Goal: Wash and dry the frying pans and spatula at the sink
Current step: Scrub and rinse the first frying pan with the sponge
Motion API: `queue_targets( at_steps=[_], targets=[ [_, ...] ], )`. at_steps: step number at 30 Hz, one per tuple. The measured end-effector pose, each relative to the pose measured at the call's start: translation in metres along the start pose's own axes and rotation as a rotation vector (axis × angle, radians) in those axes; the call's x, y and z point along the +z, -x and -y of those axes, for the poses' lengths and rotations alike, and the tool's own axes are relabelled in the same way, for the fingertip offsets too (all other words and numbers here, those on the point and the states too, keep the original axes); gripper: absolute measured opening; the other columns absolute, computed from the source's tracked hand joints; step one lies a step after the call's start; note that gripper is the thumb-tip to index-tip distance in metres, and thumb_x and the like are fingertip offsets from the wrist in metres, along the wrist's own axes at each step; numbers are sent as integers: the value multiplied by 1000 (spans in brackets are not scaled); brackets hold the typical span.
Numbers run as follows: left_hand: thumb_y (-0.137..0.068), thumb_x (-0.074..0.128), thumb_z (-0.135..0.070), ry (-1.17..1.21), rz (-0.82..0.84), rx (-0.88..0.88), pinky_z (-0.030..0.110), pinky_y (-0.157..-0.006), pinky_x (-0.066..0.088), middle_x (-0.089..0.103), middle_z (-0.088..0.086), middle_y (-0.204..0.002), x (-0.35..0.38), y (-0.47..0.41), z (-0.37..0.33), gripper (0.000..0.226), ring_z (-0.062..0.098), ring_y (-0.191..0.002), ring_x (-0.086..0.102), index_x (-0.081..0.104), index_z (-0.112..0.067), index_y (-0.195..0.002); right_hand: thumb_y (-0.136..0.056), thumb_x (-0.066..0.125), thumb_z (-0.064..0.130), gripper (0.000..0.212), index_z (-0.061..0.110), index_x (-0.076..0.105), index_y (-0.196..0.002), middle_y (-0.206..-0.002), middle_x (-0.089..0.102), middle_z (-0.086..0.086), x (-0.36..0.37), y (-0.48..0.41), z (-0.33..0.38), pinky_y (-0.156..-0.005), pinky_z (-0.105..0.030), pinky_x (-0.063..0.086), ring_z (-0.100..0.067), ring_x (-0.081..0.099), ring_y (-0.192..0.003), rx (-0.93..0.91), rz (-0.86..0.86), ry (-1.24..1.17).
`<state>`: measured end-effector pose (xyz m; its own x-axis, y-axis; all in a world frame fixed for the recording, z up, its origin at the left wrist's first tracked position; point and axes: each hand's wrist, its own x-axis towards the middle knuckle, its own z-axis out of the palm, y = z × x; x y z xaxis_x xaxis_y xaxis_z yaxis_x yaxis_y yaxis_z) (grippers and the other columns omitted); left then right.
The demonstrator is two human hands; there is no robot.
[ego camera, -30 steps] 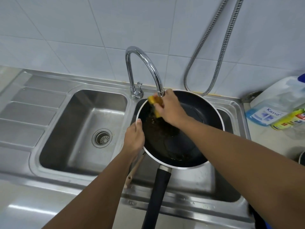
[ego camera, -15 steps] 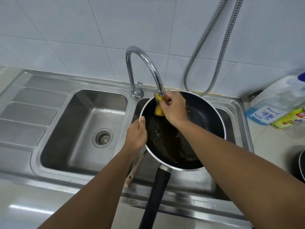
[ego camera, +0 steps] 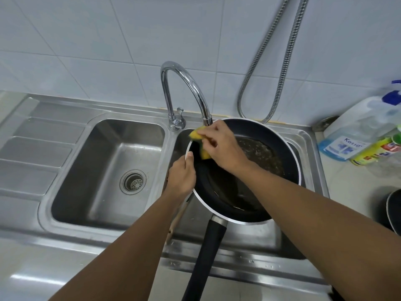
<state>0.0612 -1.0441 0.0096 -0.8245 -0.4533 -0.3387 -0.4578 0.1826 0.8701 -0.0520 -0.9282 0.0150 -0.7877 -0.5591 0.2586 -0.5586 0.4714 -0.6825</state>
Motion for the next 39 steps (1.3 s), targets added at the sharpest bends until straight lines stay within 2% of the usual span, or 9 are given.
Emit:
queue_targets(
  at_steps=[3, 5, 8, 14, 21, 25, 30, 34, 39],
  targets=[
    [-108, 31, -48, -17, 8, 11, 48, -89, 57, 73, 6, -93, 0, 3, -5, 52, 21, -90, 69, 69, -16, -98, -97, 63, 16, 30, 21, 68, -126, -112, 43, 0, -10, -7, -5, -96, -29, 46, -10, 46, -99, 287, -151, -3],
    [-108, 30, -48, -15, 1, 16, 48, -89, 57, 73, 6, -92, 1, 3, -6, 52, 21, -90, 69, 69, -15, -97, -95, 65, 16, 29, 24, 67, -123, -112, 44, 0, -9, -4, -2, -92, -29, 48, -11, 49, -95, 285, -132, -15],
    [-106, 29, -52, 18, -20, 7, 51, -90, 56, 73, 6, -93, 2, 1, -3, 54, 25, -93, 69, 70, -18, -94, -88, 70, 14, 29, 27, 66, -113, -107, 53, 1, 3, 12, 9, -80, -32, 55, -14, 60, -81, 196, 22, -93],
    [-110, 28, -46, 86, -81, -53, 44, -87, 53, 66, 5, -84, 0, -1, 3, 53, 25, -87, 64, 64, -16, -85, -79, 81, 17, 18, 27, 72, -91, -97, 62, 4, -3, 52, 35, -74, -25, 49, -6, 58, -75, 350, 331, -181],
    [-95, 27, -68, 159, -81, -115, 52, -102, 53, 73, 7, -110, -10, -11, 20, 72, 27, -108, 68, 69, -14, -116, -74, 81, 36, 22, 30, 66, -88, -105, 62, 9, -77, 68, 38, -80, -35, 50, -19, 63, -96, 462, 804, 520],
    [-99, 28, -64, 134, -88, -95, 52, -98, 55, 74, 8, -102, -10, -7, 13, 63, 26, -101, 69, 69, -16, -99, -90, 72, 31, 37, 18, 59, -123, -126, 54, -11, -92, 32, 3, -84, -41, 47, -34, 61, -113, 463, 627, 866],
    [-109, 28, -47, 67, -77, -36, 44, -93, 54, 70, 9, -99, -5, 3, 0, 56, 24, -99, 66, 68, -9, -99, -94, 68, 23, 28, 23, 61, -121, -124, 43, -7, -64, -12, -31, -94, -46, 49, -32, 53, -114, 408, 325, 474],
    [-110, 28, -47, 82, -65, -32, 43, -90, 56, 69, 9, -92, 2, 3, 2, 57, 24, -95, 67, 67, -9, -92, -91, 68, 36, 38, 36, 57, -127, -123, 40, 0, -22, -9, -6, -101, -47, 31, -24, 37, -117, 192, 368, 396],
    [-110, 29, -44, 98, -116, -31, 51, -95, 55, 72, 11, -95, 0, -2, 3, 53, 27, -95, 69, 69, -12, -93, -93, 66, 30, 21, 34, 62, -113, -114, 47, 9, -1, 36, 18, -96, -47, 32, -16, 41, -111, -19, 397, 287]
  ],
)
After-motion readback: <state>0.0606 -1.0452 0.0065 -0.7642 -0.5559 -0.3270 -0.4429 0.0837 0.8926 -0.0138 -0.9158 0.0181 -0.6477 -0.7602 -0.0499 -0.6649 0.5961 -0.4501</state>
